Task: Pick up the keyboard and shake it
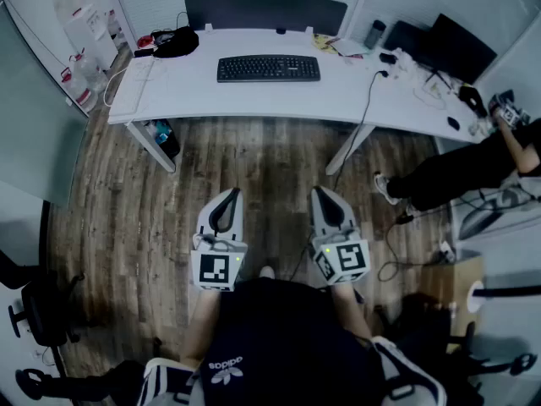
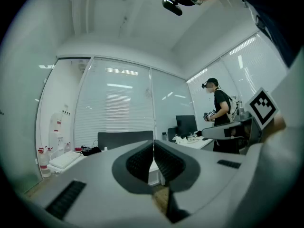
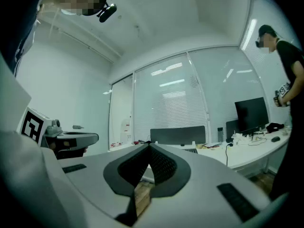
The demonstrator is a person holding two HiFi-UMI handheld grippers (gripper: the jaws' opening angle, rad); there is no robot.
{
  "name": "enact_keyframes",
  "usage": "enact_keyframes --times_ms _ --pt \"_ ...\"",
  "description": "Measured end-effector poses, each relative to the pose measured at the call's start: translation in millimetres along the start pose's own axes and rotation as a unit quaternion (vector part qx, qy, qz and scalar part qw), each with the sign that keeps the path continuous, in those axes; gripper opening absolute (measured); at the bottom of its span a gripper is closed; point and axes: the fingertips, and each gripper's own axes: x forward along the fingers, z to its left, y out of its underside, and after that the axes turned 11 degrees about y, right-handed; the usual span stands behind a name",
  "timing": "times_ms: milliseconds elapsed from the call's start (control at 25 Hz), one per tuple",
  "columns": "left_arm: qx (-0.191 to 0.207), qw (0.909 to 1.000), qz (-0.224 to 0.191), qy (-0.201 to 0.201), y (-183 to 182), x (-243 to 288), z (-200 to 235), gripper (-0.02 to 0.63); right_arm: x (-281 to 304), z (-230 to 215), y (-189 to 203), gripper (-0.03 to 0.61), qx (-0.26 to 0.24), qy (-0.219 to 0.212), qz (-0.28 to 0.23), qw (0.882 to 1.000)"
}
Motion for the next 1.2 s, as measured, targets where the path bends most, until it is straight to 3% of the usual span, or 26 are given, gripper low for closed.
enact_keyframes --times_ms 560,680,800,920,1040,1200 --pt "0.018 0.9997 -0.013 -0.004 -8.9 4.4 -0.6 0.009 1.1 -5.8 -8.6 0.005 -0.01 -0.01 -0.012 1.0" --pt "0.025 0.9995 -0.018 -0.004 -8.7 8.8 1.1 0.009 3.7 -10.8 -10.3 0.005 0.014 -0.012 -0.028 0.999" --pt "0.03 0.9986 -0.044 -0.003 -13.1 13.0 5.8 0.009 7.4 -15.6 -9.7 0.005 0.034 -0.001 -0.029 0.999" --pt "0.009 0.9974 -0.071 -0.001 -16.3 16.7 4.4 0.008 14.0 -18.4 -10.7 0.005 0.02 0.001 -0.014 1.0" --pt "-0.018 0.999 -0.039 -0.004 -4.6 10.6 5.4 0.008 15.8 -7.7 -9.0 0.005 0.008 -0.011 -0.018 1.0" --pt "-0.012 0.9995 -0.024 -0.015 -0.2 10.9 26.7 0.009 28.2 9.9 -7.6 0.005 0.019 -0.02 -0.031 0.999"
